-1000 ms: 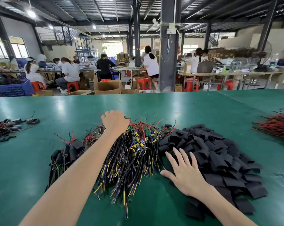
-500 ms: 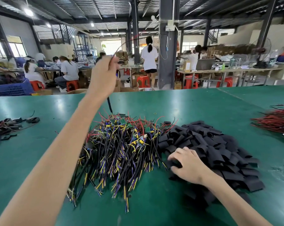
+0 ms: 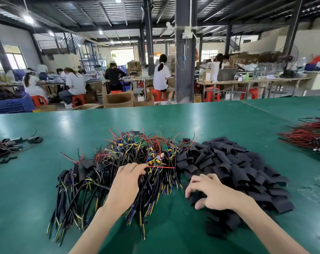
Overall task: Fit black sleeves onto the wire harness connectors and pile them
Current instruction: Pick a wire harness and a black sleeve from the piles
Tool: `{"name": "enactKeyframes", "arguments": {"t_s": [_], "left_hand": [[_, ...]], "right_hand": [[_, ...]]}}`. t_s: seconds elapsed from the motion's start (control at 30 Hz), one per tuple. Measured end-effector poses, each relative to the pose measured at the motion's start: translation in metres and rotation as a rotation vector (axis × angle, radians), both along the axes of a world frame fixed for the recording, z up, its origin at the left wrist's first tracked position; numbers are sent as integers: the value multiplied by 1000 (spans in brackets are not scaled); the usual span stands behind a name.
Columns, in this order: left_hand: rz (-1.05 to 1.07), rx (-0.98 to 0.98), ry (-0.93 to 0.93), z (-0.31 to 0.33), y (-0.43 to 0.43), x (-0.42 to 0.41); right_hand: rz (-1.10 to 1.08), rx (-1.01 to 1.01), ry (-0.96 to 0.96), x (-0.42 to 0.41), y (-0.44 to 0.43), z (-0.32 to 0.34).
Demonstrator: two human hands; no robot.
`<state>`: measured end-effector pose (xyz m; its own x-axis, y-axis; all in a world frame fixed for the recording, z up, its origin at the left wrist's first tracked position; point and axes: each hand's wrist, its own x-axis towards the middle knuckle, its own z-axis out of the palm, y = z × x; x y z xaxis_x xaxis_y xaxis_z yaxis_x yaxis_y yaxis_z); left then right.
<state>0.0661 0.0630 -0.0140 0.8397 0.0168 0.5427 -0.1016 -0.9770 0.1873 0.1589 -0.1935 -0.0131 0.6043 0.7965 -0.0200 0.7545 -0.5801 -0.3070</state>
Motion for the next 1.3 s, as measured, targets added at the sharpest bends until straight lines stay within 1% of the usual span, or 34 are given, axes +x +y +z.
{"name": "enactKeyframes", "arguments": {"t_s": [0.1,0.17,0.23,0.33,0.4,0.57,0.67,0.73,0.87,0.93,1.03,1.1,1.2,1.23,1.3], "left_hand": [[-12,-143,-45,-6,-5,-3],[-29,-210,-88,-7,-9,-6],[-8,-259,-107,-9,-13,-8],[19,-287,-121,-12,-18,-13],[28,-309,-134,-12,-19,-16],[38,-337,-146,-11,-22,-20],[52,-336,-150,-11,-24,-20],[52,-331,-141,-11,-24,-20],[31,-304,-137,-10,-26,-21],[33,-304,-145,-9,-26,-22],[25,-297,-148,-9,-26,-22],[17,-298,-150,-9,-26,-22],[-3,-307,-156,-10,-27,-23],[-8,-309,-160,-10,-27,-23],[-10,-331,-171,-9,-28,-24]], "right_hand": [[-20,-24,-23,-1,3,-2],[-44,-2,13,-2,2,-5],[-33,92,45,-4,3,-4],[-7,323,68,-11,10,-2],[6,385,53,-16,15,-4],[81,289,13,-20,22,-14],[53,310,-5,-17,23,-15],[36,298,-59,-16,22,-15],[54,162,-164,-18,18,-13],[69,164,-133,-20,18,-12],[94,189,-17,-23,21,-10],[81,144,46,-23,21,-12],[42,105,49,-23,21,-15],[31,140,41,-23,22,-16],[-11,275,48,-25,24,-14]]}}
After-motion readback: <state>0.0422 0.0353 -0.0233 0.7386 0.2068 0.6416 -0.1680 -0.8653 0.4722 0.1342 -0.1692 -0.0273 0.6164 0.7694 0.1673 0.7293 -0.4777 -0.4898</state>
